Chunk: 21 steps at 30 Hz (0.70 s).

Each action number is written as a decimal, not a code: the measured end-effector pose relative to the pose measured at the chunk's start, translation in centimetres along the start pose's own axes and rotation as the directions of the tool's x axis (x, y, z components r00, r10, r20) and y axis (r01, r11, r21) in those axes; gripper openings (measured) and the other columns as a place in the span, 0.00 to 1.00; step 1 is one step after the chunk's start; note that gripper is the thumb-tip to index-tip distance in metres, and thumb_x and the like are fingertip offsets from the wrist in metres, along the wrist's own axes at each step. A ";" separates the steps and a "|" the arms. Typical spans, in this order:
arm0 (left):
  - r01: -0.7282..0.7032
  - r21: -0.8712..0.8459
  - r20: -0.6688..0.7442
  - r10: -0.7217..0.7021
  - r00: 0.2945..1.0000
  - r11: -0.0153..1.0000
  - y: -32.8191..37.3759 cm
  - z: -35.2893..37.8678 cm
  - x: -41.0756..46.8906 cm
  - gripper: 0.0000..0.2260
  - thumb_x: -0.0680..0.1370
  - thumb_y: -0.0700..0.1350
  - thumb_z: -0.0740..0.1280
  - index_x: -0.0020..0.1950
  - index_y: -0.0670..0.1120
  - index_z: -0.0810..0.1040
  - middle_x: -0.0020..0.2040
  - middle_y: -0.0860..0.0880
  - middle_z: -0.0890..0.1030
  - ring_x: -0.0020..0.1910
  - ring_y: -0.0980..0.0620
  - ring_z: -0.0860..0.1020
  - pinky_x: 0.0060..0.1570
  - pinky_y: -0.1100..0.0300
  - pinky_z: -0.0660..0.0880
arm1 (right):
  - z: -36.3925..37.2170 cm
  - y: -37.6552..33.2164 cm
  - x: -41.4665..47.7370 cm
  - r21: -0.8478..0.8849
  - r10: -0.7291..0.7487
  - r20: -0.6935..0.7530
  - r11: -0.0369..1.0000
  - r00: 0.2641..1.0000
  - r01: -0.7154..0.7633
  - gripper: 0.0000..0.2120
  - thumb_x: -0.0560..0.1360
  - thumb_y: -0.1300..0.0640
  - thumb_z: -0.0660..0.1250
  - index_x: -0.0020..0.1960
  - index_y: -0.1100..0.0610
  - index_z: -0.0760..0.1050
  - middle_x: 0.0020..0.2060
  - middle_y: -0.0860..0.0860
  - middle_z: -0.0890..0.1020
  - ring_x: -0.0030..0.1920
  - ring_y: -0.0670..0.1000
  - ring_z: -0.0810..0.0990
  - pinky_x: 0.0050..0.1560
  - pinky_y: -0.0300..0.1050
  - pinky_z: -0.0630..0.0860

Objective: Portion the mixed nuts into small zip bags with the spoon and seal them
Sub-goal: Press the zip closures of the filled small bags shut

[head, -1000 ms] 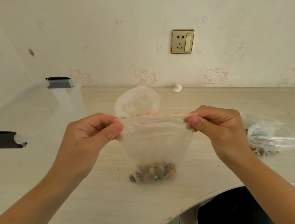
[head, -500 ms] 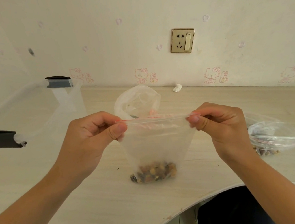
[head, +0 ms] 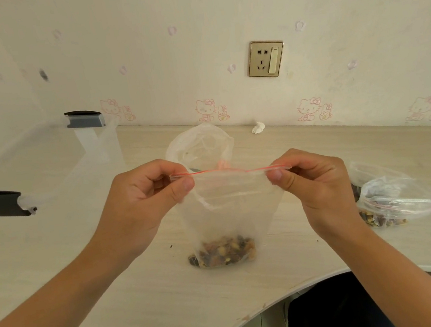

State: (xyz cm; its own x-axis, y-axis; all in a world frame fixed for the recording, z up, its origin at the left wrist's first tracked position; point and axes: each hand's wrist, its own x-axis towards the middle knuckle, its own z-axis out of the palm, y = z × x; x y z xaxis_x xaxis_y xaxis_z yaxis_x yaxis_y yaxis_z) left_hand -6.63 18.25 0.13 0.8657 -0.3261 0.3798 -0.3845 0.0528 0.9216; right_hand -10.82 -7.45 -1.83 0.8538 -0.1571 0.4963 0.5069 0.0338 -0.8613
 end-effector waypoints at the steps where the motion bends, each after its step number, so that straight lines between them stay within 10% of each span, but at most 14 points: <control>1: -0.006 0.011 0.007 0.006 1.000 1.000 0.0 0.0 0.0 0.02 0.74 0.42 0.76 0.46 0.48 0.86 0.38 0.56 0.85 0.37 0.59 0.78 0.42 0.68 0.76 | 0.0 0.0 0.0 0.000 0.005 -0.017 1.000 1.000 -0.005 0.03 0.69 0.60 0.76 0.40 0.53 0.86 0.34 0.49 0.84 0.38 0.48 0.79 0.42 0.38 0.75; 21: 0.056 0.020 0.033 -0.057 0.998 0.998 0.1 0.8 0.8 0.03 0.72 0.45 0.76 0.44 0.51 0.88 0.36 0.51 0.84 0.38 0.56 0.81 0.44 0.66 0.78 | 0.5 0.0 0.4 0.059 0.053 0.051 0.997 0.997 -0.056 0.03 0.70 0.62 0.76 0.40 0.54 0.86 0.34 0.47 0.83 0.38 0.46 0.79 0.44 0.37 0.75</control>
State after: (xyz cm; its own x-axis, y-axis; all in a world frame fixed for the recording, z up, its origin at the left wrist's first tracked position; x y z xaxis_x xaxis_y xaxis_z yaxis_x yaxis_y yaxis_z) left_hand -6.27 17.21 0.48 0.8750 -0.3595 0.3241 -0.3416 0.0156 0.9397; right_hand -10.46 -6.98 -1.56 0.8842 -0.1049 0.4551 0.4647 0.1003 -0.8798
